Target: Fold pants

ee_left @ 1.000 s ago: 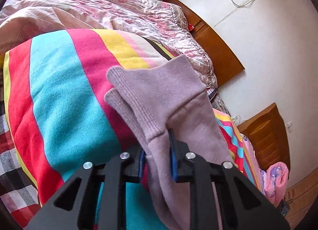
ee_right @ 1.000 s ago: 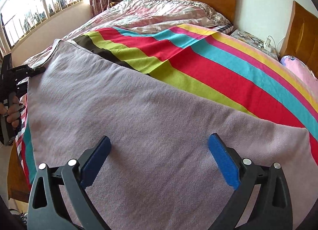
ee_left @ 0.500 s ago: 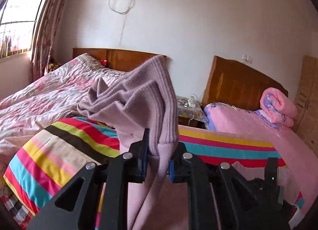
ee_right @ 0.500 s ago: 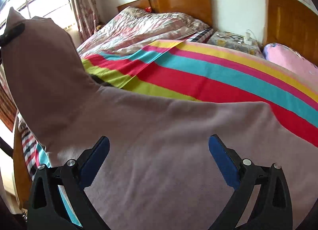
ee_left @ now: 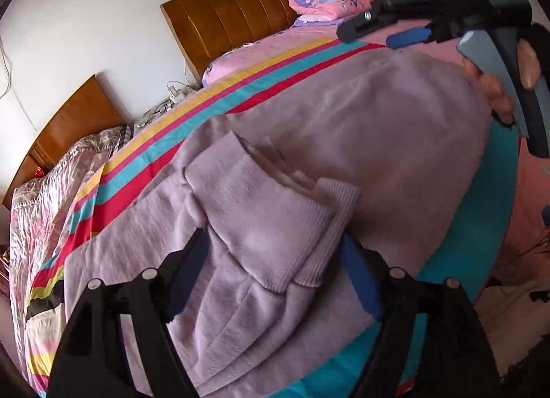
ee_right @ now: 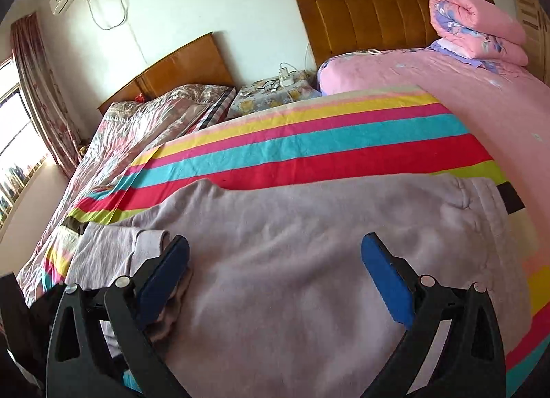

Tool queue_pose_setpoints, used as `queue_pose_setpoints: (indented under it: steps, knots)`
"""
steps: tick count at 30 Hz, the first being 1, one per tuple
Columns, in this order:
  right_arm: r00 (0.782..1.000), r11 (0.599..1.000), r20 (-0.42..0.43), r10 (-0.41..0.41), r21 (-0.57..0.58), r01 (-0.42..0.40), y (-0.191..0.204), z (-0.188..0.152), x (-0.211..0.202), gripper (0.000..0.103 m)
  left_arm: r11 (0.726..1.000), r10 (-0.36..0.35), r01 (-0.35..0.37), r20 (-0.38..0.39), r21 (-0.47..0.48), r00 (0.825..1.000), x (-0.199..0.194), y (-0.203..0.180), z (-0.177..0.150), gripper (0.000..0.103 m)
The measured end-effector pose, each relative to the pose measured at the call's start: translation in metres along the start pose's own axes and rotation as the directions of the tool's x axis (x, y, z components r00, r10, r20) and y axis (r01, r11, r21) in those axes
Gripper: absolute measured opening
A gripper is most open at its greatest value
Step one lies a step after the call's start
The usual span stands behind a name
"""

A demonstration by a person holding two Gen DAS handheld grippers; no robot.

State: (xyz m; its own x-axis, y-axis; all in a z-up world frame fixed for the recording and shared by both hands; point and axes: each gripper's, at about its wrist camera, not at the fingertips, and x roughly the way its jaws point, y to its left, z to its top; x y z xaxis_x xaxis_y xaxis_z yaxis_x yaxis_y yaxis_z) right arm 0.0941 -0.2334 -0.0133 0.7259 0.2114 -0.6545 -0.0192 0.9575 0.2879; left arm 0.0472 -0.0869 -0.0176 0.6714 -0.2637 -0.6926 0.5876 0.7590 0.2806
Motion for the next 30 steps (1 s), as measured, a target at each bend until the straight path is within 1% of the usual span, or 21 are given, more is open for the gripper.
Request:
queue_pose_setpoints:
  steps: [2,3,4,5,6,8,9,10,11,12,14,15,16,17,18,20,22,23,26,30]
  knots:
    - [0.998,0.998,-0.037,0.050,-0.046,-0.052,0.021,-0.016,0.004,0.096,0.999,0.033,-0.030,0.058,-0.045,0.998,-0.023,0.027,-0.005,0.091]
    - [0.996,0.995,-0.048,0.073,-0.061,-0.076,0.030,-0.023,0.005,0.093,0.996,0.053,-0.046,0.081,-0.082,0.995,-0.035,0.044,-0.009,0.096]
    - [0.992,0.991,-0.059,0.107,-0.070,-0.112,0.040,-0.030,0.006,0.085,0.990,0.079,-0.067,0.092,-0.124,0.993,-0.043,0.061,-0.012,0.098]
    - [0.986,0.985,-0.068,0.152,-0.077,-0.157,0.050,-0.037,0.006,0.081,0.981,0.115,-0.099,0.088,-0.169,0.989,-0.048,0.077,-0.016,0.100]
    - [0.978,0.976,-0.073,0.195,-0.086,-0.201,0.059,-0.042,0.004,0.076,0.968,0.152,-0.134,0.071,-0.214,0.986,-0.051,0.092,-0.024,0.100]
    - [0.953,0.949,-0.106,0.283,-0.114,-0.294,0.079,-0.053,0.001,0.072,0.932,0.213,-0.202,0.007,-0.300,0.977,-0.047,0.124,-0.044,0.100]
    - [0.939,0.934,-0.136,0.317,-0.128,-0.334,0.089,-0.058,0.001,0.067,0.908,0.252,-0.251,-0.044,-0.336,0.967,-0.042,0.137,-0.055,0.100]
    - [0.928,0.924,-0.164,0.335,-0.138,-0.358,0.097,-0.063,0.001,0.064,0.883,0.286,-0.300,-0.093,-0.360,0.954,-0.038,0.146,-0.064,0.100]
    - [0.919,0.917,-0.196,0.343,-0.142,-0.373,0.103,-0.069,0.003,0.061,0.866,0.303,-0.327,-0.123,-0.378,0.945,-0.036,0.154,-0.071,0.100]
    - [0.912,0.914,-0.221,0.346,-0.140,-0.381,0.107,-0.074,0.005,0.057,0.855,0.307,-0.338,-0.142,-0.393,0.941,-0.032,0.162,-0.079,0.100]
    - [0.904,0.915,-0.252,0.345,-0.123,-0.383,0.109,-0.083,0.009,0.056,0.844,0.299,-0.350,-0.185,-0.406,0.936,-0.024,0.171,-0.090,0.100]
    - [0.904,0.921,-0.262,0.337,-0.108,-0.374,0.107,-0.086,0.011,0.054,0.844,0.292,-0.356,-0.215,-0.400,0.932,-0.021,0.171,-0.099,0.100]
    - [0.912,0.932,-0.266,0.312,-0.098,-0.348,0.105,-0.088,0.013,0.052,0.847,0.281,-0.357,-0.238,-0.394,0.930,-0.013,0.173,-0.105,0.100]
    - [0.922,0.943,-0.264,0.285,-0.097,-0.319,0.104,-0.087,0.013,0.052,0.847,0.273,-0.350,-0.238,-0.400,0.932,-0.009,0.173,-0.110,0.100]
    - [0.929,0.948,-0.254,0.270,-0.100,-0.303,0.104,-0.085,0.011,0.052,0.841,0.271,-0.342,-0.222,-0.419,0.937,-0.010,0.176,-0.113,0.101]
    - [0.940,0.951,-0.220,0.259,-0.114,-0.289,0.105,-0.078,-0.001,0.052,0.840,0.245,-0.320,-0.219,-0.439,0.944,-0.010,0.181,-0.117,0.101]
    - [0.936,0.943,-0.215,0.277,-0.124,-0.308,0.111,-0.072,-0.010,0.052,0.835,0.216,-0.294,-0.215,-0.465,0.952,-0.010,0.186,-0.122,0.101]
    - [0.936,0.941,-0.219,0.277,-0.136,-0.310,0.114,-0.070,-0.011,0.052,0.834,0.208,-0.287,-0.214,-0.471,0.954,-0.012,0.182,-0.122,0.101]
    - [0.915,0.923,-0.262,0.308,-0.149,-0.354,0.126,-0.076,-0.011,0.051,0.833,0.211,-0.289,-0.213,-0.471,0.954,-0.014,0.176,-0.122,0.101]
    - [0.917,0.951,-0.311,0.251,-0.099,-0.294,0.117,-0.084,0.015,0.051,0.833,0.210,-0.287,-0.208,-0.473,0.955,-0.012,0.176,-0.120,0.101]
